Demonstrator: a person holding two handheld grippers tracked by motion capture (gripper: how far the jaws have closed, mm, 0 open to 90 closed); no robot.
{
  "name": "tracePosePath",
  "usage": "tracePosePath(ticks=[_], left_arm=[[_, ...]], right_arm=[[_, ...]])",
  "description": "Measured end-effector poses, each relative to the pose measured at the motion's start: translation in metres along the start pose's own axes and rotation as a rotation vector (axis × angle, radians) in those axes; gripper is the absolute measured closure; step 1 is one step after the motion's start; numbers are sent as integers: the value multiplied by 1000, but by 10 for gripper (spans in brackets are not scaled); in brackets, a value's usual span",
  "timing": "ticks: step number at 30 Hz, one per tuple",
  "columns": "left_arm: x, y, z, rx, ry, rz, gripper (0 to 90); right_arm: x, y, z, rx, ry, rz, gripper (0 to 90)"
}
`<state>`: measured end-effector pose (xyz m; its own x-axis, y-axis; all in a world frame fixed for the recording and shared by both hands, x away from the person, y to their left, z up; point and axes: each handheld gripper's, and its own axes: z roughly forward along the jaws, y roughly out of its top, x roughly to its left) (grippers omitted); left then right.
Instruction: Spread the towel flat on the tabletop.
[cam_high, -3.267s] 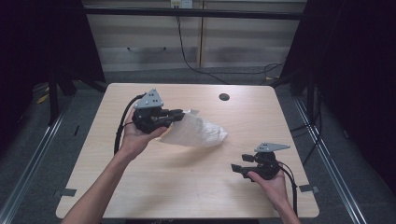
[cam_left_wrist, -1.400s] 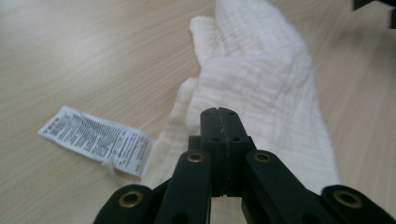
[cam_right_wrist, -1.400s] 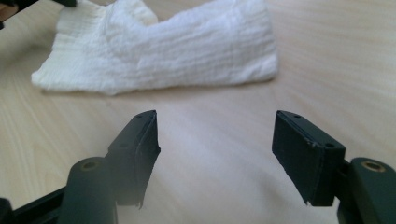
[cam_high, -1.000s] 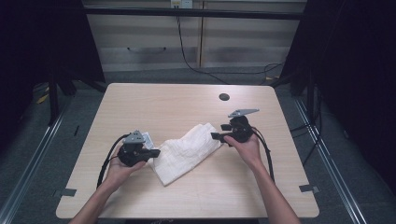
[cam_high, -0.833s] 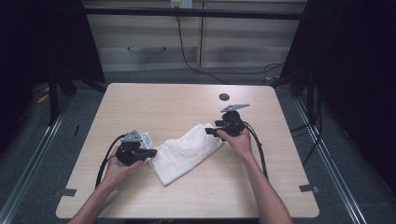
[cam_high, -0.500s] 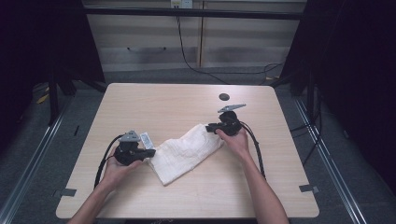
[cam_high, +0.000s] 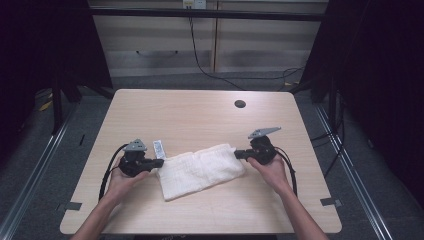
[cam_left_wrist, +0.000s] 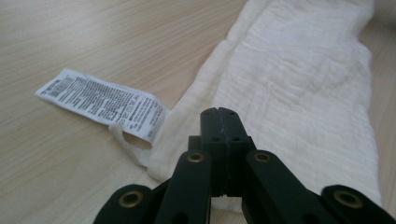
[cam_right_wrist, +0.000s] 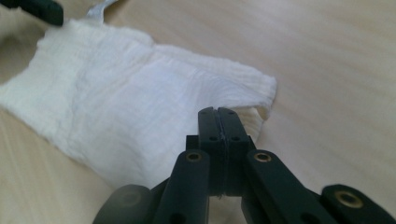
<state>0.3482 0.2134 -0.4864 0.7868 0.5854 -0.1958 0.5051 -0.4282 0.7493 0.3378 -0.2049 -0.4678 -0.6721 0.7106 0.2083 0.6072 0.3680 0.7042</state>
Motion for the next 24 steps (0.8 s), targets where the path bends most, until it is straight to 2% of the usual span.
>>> tracePosePath(ticks=[8, 11, 13, 14, 15, 17, 21, 24], left_arm=[[-5, -5, 9, 67, -9, 28, 900], [-7, -10, 10, 59, -4, 34, 900], [-9, -10, 10, 62, 0, 43, 900], [-9, -10, 11, 61, -1, 41, 900], [-9, -10, 11, 61, -1, 41, 900], [-7, -10, 12, 61, -7, 32, 900], [-5, -10, 13, 59, -3, 29, 900], [-6, -10, 14, 60, -2, 30, 900]], right_arm=[[22, -50, -6, 72, -4, -12, 895], [25, -58, -9, 69, 3, -14, 881], [27, -60, -12, 76, 4, -18, 808], [28, -60, -13, 70, 10, -17, 740], [28, -60, -13, 70, 10, -17, 740], [24, -57, -21, 29, 5, -11, 685], [13, -42, -28, -27, -32, -7, 682], [4, -34, -19, -33, -27, 12, 690]])
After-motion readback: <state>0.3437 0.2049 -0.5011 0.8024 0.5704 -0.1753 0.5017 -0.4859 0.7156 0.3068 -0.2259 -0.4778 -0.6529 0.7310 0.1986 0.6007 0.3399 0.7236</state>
